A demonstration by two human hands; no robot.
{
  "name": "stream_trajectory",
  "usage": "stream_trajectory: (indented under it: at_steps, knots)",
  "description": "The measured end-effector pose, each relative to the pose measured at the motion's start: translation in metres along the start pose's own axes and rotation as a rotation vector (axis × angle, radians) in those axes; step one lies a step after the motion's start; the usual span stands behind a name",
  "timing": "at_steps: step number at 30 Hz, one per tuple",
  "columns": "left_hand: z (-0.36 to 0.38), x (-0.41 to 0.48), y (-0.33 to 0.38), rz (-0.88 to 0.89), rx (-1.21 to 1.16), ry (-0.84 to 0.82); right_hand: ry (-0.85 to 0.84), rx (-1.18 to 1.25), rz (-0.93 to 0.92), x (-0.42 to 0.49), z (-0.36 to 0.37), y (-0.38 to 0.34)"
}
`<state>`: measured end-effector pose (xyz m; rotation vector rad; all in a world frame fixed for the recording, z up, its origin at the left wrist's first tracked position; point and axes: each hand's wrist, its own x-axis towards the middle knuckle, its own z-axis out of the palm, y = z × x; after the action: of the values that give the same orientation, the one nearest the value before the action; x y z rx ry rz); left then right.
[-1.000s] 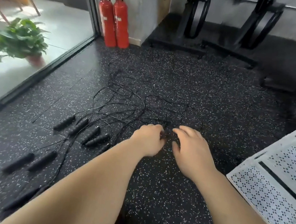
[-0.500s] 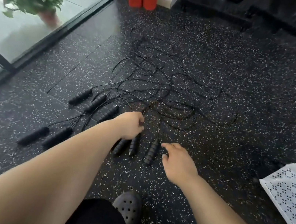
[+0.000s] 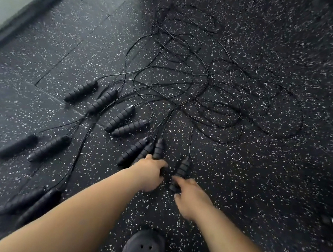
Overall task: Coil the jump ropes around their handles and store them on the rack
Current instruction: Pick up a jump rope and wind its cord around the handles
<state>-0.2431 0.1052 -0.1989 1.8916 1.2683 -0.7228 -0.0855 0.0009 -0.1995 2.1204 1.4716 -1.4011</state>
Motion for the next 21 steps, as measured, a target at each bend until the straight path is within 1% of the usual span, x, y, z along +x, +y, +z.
stream_trajectory:
  at_steps: [2,4,8,11,15,17,21]
  knots:
    - [0.004,0.007,0.002,0.007,0.001,-0.013,-0.003,0.012,0.0,0.012,0.0,-0.001]
    - [0.007,0.013,0.005,-0.03,0.011,-0.012,-0.011,0.046,0.008,0.022,0.001,-0.002]
    - [0.009,0.019,0.005,-0.055,0.051,0.011,-0.042,0.079,0.06,0.031,0.004,0.0]
    - [0.014,0.022,0.0,-0.044,0.061,0.03,-0.015,0.137,0.05,0.029,0.006,0.002]
    - [0.028,0.02,0.002,0.013,-0.089,0.013,0.024,0.201,-0.01,0.023,0.008,0.001]
    - [0.036,0.02,0.007,0.041,-0.164,-0.008,0.016,0.217,-0.03,0.022,0.01,0.001]
    - [0.043,0.02,0.017,-0.018,-0.321,-0.004,-0.008,0.26,-0.029,0.024,0.015,0.003]
